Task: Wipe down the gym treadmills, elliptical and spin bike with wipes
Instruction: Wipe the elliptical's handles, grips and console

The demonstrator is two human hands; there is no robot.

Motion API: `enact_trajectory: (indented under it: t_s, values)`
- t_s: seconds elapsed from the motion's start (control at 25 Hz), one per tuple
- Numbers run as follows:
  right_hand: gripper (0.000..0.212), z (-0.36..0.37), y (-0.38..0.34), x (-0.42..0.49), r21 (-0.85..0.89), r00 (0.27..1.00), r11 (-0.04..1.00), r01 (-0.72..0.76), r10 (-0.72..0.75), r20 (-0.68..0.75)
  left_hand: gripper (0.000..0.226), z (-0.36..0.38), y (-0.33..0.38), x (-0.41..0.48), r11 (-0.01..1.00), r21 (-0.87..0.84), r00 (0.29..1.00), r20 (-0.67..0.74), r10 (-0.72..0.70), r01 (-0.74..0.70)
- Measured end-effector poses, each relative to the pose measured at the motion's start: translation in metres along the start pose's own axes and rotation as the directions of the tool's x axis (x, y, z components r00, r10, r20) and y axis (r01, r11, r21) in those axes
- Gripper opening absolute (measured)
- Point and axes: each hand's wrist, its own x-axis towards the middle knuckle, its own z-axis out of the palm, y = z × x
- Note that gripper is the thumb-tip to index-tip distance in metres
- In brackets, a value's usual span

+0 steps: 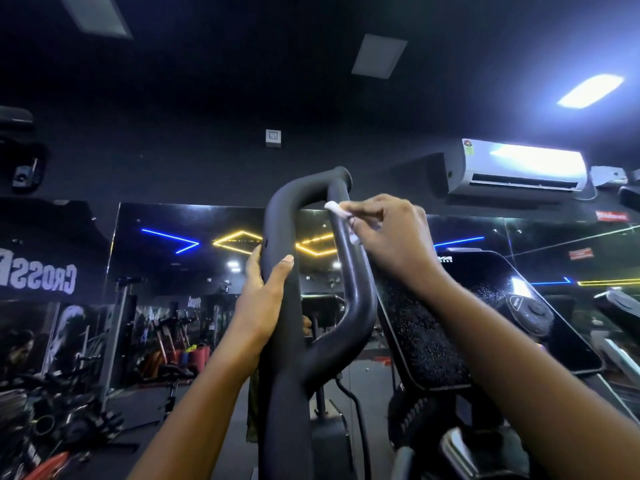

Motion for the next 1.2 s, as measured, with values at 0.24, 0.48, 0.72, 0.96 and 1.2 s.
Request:
enact_trajectory:
  t_s: [0.24,0.48,0.72,0.96,1.2]
  values:
    - [0.024,0.027,0.024,0.075,0.061,0.993,0.996,-0.068,0.074,-0.097,0.058,0.004,0.032,0.051,0.998,-0.039,0.999,0.018,-0.049,0.050]
    - [0.030,0.059,0.036,0.129,-0.181,0.995,0.979,-0.094,0.085,-0.054,0.058,0.005,0.025,0.062,1.000,0.026,1.000,-0.026,0.017,-0.016]
    - [0.032,0.083,0.014,0.112,-0.407,0.978,0.890,0.203,-0.201,0.049,0.056,0.006,0.022,0.067,0.999,-0.010,0.999,-0.035,0.041,-0.041]
    - [0.034,0.081,-0.004,0.075,-0.147,0.873,0.862,0.484,-0.467,0.138,0.049,0.007,0.020,0.068,0.998,-0.033,0.997,-0.055,0.060,-0.062]
    - [0.029,0.066,0.049,0.156,-0.476,0.989,0.868,0.140,-0.150,0.018,0.056,0.004,0.022,0.066,1.000,0.004,0.999,-0.018,0.031,-0.031]
